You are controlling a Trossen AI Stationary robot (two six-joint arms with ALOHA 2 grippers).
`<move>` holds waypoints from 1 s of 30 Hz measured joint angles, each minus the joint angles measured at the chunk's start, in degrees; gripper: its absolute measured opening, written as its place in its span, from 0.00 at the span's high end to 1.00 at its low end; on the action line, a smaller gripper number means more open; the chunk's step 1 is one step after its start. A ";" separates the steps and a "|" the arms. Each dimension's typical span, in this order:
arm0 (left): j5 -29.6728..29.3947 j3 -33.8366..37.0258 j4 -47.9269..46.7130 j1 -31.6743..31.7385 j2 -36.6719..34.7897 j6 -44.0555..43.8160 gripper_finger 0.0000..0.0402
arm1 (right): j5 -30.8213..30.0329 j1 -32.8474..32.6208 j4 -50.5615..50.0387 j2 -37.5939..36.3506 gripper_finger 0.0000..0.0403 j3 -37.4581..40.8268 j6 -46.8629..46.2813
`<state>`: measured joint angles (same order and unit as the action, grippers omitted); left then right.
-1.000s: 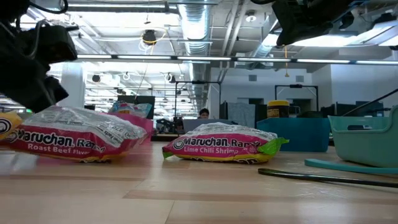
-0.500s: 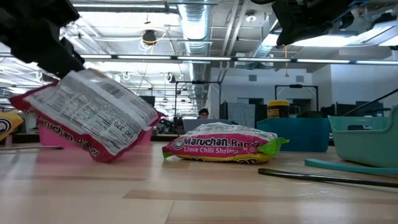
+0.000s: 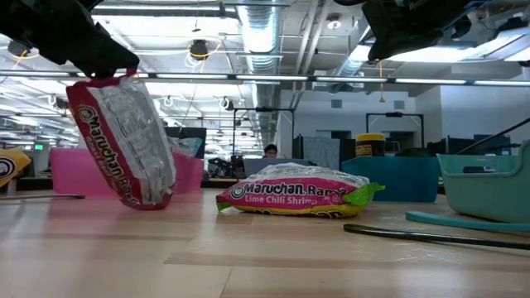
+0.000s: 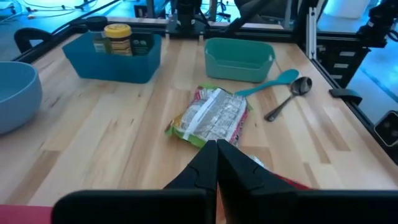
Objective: Pick & Place Food Item
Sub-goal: Put the red noodle pack into the red bin
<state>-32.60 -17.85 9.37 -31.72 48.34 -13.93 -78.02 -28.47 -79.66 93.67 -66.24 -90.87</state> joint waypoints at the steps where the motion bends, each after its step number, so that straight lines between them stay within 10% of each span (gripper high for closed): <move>1: -0.01 0.00 0.13 0.23 0.00 0.00 1.00 | -0.03 0.04 0.00 0.00 0.77 0.00 0.00; 30: -3.90 0.00 19.86 4.87 0.02 14.12 1.00 | -0.03 0.04 0.00 0.00 0.77 0.00 0.10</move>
<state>-36.50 -17.85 29.23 -26.85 48.36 0.19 -78.04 -28.42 -79.66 93.67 -66.24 -90.77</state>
